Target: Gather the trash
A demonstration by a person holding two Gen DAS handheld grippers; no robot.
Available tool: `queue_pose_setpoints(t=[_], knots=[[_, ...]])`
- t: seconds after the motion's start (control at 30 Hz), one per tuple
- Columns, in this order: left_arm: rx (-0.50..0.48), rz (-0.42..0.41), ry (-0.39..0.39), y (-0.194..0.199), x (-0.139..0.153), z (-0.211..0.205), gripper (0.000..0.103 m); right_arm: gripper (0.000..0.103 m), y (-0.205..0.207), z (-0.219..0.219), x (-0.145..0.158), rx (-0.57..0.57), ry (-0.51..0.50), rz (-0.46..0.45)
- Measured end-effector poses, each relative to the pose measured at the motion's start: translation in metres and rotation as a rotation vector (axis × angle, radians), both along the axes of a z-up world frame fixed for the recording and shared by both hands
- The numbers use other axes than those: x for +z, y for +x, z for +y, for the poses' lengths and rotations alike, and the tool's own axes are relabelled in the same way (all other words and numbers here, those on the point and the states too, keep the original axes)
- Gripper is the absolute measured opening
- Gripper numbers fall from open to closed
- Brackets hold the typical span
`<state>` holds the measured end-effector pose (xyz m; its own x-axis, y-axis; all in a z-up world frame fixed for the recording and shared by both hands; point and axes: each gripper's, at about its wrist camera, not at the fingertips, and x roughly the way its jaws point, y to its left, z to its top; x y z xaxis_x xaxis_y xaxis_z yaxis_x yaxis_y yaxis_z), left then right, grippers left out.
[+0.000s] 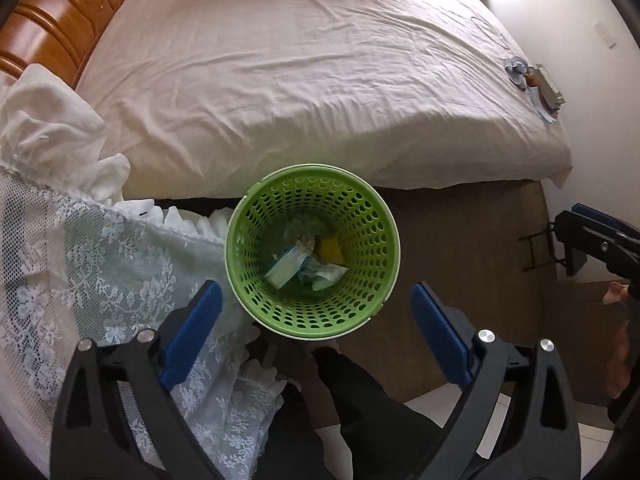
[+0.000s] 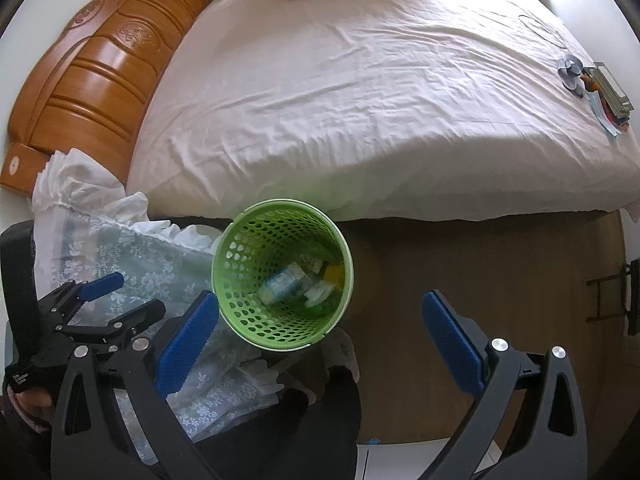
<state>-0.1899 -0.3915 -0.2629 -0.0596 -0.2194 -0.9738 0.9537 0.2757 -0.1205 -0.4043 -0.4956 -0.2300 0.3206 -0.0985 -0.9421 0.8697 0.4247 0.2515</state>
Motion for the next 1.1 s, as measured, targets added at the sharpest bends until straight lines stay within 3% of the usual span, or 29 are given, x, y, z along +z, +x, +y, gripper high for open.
queue_pose_setpoints(t=[0.33,0.67,0.9,1.1], knots=[[0.083,-0.014,-0.043,0.007,0.030,0.009,0.093,0.101,0.023,0.001,-0.008,0.053,-0.022,0.081],[0.129,-0.054,-0.094,0.015,0.058,0.035,0.094,0.101,0.053,0.002,0.000,0.145,-0.058,0.066],[0.313,-0.180,-0.179,0.055,0.109,0.091,0.095,0.101,0.101,0.012,0.027,0.238,-0.091,-0.020],[0.507,-0.264,-0.202,0.084,0.138,0.148,0.095,0.101,0.175,0.039,0.053,0.432,-0.130,-0.099]])
